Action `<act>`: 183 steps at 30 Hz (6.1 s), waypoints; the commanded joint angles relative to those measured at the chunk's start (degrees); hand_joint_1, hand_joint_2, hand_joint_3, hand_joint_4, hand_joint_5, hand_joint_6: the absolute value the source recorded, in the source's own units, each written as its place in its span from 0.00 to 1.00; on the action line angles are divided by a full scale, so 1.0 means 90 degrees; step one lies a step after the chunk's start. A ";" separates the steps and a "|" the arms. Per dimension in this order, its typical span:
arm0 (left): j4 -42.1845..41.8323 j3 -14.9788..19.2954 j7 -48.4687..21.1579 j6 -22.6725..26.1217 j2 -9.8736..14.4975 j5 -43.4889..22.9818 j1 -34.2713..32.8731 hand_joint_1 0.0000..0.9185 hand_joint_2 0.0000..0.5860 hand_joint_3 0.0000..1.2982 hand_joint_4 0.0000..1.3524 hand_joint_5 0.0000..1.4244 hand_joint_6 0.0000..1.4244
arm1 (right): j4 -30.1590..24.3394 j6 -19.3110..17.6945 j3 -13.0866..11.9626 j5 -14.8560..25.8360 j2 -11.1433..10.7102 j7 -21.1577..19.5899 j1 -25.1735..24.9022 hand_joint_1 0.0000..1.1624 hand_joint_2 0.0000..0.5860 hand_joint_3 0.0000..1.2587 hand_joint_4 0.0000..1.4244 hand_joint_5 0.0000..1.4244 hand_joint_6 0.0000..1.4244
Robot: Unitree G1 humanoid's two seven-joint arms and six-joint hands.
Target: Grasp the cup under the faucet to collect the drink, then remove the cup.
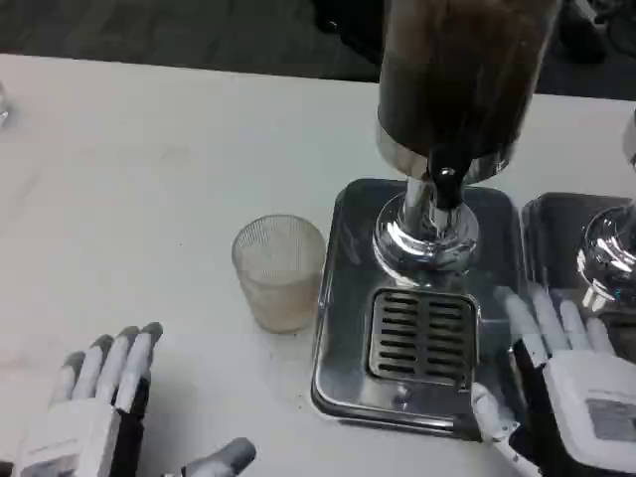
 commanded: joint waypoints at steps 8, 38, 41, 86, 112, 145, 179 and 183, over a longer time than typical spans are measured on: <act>0.0003 -0.0043 0.0065 0.0099 -0.0135 0.0002 -0.0043 0.00 0.14 0.00 0.00 0.00 0.00 | -0.0102 -0.0069 -0.0071 0.0096 0.0011 0.0000 0.0040 0.03 0.89 0.04 0.00 0.00 0.00; 0.1952 0.0491 0.0008 -0.1663 0.0300 -0.1475 -0.2039 0.00 0.00 0.00 0.00 0.00 0.00 | -0.0052 0.0262 0.0122 -0.0070 0.0478 -0.0182 -0.0014 0.10 0.89 0.04 0.00 0.00 0.00; 0.2739 0.0454 -0.0089 -0.2078 0.0287 -0.1788 -0.2616 0.00 0.00 0.00 0.00 0.00 0.00 | -0.0043 0.0269 0.0134 -0.0084 0.0512 -0.0207 -0.0028 0.11 0.89 0.04 0.00 0.00 0.00; 0.7967 -0.0858 0.0509 -0.4045 -0.0867 -0.2043 -0.6109 0.39 0.04 0.00 0.00 0.11 0.07 | -0.1125 0.0718 0.0187 -0.0381 0.0616 0.0096 0.0758 0.13 0.89 0.05 0.00 0.00 0.00; 0.8192 -0.0988 0.0388 -0.3831 -0.0975 -0.2138 -0.6501 0.70 0.03 0.59 0.67 0.77 0.79 | -0.1197 0.0701 0.0172 -0.0407 0.0759 0.0150 0.0834 0.13 0.88 0.05 0.00 0.00 0.03; 0.7437 -0.1502 0.2104 -0.4362 -0.1151 -0.1384 -0.6439 0.69 0.00 0.77 0.89 0.91 0.99 | -0.1251 0.0766 0.0014 -0.0557 0.0828 -0.0106 0.0859 0.12 0.86 0.05 0.00 0.00 0.00; 0.8310 -0.2416 0.1526 -0.3367 -0.2273 -0.0858 -0.7203 0.68 0.00 0.77 0.87 0.90 1.00 | -0.1324 0.0947 0.0031 -0.0780 0.1185 -0.0194 0.1154 0.12 0.86 0.05 0.00 0.00 0.00; 0.8298 -0.2397 0.1492 -0.3459 -0.2204 -0.0908 -0.7143 0.60 0.00 0.66 0.74 0.82 0.91 | -0.1268 0.0915 -0.0015 -0.0696 0.1178 -0.0179 0.1089 0.12 0.86 0.05 0.00 0.00 0.00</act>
